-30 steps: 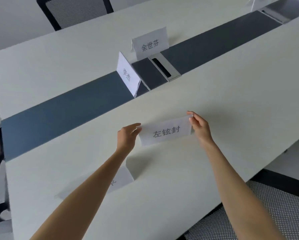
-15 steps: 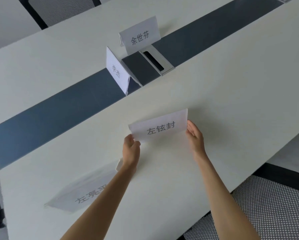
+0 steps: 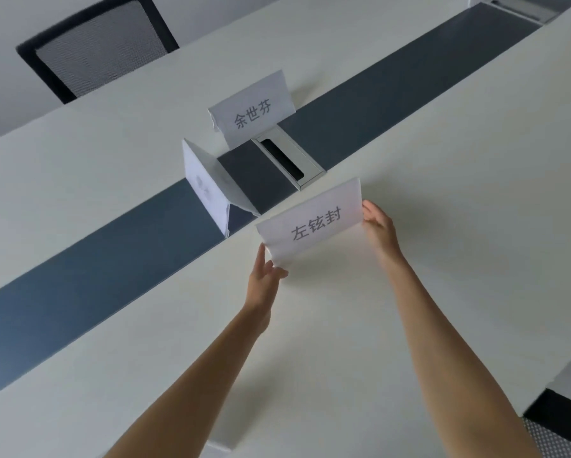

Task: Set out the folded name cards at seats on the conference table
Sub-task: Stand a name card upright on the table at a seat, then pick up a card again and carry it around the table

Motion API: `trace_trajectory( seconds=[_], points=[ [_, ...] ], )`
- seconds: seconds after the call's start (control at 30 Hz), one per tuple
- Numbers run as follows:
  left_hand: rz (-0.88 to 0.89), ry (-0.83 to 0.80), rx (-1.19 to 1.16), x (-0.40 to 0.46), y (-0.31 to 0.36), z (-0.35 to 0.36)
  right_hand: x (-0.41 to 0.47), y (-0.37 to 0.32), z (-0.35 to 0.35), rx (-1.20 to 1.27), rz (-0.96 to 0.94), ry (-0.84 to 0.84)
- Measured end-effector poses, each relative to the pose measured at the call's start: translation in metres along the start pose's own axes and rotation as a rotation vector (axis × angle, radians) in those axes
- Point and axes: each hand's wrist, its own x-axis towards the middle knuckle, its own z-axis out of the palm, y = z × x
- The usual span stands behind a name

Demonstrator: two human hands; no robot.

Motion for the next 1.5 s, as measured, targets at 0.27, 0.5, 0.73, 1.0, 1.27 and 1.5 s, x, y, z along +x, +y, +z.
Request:
trace_trajectory(
  seconds=[0.27,0.5,0.73,1.0,1.27,1.5],
  points=[
    [0.030,-0.039,-0.055,0.039,0.015,0.022,0.056,-0.016,0.003,-0.151,-0.079,-0.019],
    [0.093,-0.076,-0.071,0.056,0.018,0.025,0.074,-0.009,0.003,-0.163,-0.065,0.017],
    [-0.006,-0.063,0.015,0.049,0.021,0.006,0.060,-0.004,0.008,-0.205,-0.047,0.032],
    [0.095,-0.014,0.264,-0.014,0.030,-0.073,-0.084,0.031,0.050,-0.030,0.010,0.014],
    [0.170,0.392,0.332,-0.150,-0.025,-0.205,-0.247,0.061,0.091,-0.467,-0.118,-0.942],
    [0.157,0.598,0.073,-0.253,-0.092,-0.240,-0.266,0.067,0.144,-0.666,-0.195,-1.003]
  ],
)
